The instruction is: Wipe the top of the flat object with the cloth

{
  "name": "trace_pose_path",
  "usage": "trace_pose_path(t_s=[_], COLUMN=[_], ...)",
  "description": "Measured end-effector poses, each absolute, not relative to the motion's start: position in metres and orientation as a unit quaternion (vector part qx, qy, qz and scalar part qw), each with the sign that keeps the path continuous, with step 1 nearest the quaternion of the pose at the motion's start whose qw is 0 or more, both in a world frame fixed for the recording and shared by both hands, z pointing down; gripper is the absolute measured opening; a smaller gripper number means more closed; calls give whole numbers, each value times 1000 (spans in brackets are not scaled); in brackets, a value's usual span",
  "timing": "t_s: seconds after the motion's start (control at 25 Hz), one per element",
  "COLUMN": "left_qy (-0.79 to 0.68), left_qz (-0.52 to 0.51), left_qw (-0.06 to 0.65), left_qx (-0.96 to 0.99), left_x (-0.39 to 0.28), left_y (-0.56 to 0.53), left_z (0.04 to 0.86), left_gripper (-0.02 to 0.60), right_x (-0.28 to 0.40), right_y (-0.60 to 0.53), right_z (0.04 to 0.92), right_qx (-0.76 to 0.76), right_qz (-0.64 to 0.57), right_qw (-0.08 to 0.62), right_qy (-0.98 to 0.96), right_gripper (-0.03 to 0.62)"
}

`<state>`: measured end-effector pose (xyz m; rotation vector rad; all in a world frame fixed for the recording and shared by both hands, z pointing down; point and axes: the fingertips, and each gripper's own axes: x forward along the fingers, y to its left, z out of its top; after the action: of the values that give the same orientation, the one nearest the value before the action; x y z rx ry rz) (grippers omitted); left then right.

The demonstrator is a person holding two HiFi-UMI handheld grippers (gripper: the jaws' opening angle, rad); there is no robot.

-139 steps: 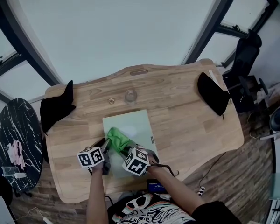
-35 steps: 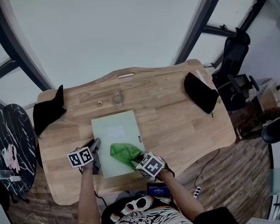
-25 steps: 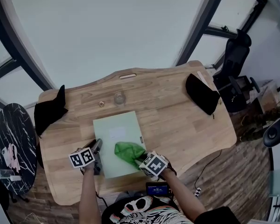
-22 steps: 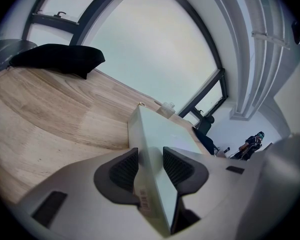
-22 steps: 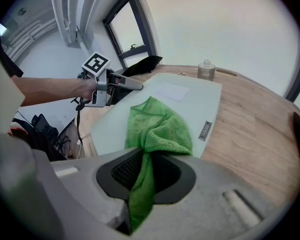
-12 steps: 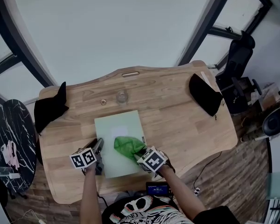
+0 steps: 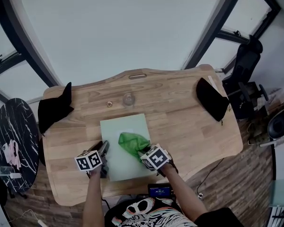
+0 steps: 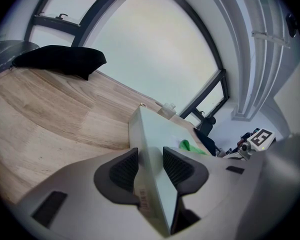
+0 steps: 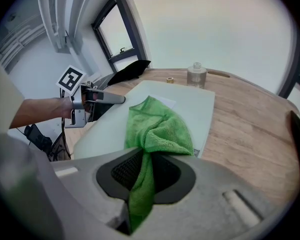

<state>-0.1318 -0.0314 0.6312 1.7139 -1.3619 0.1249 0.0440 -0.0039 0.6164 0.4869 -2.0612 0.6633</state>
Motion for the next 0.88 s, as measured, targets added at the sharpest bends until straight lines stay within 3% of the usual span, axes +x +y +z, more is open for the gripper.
trace_pose_path(t_s=[0.88], left_qy=[-541], left_qz=[44], left_qw=[464], left_qx=[700], left_x=[-129], left_y=[-31], left_z=[628], left_gripper=[155], right_x=[31], right_y=[-63], right_z=[615], right_qx=[215], right_qz=[249], right_qw=[449], right_qy=[-831], right_gripper=[57])
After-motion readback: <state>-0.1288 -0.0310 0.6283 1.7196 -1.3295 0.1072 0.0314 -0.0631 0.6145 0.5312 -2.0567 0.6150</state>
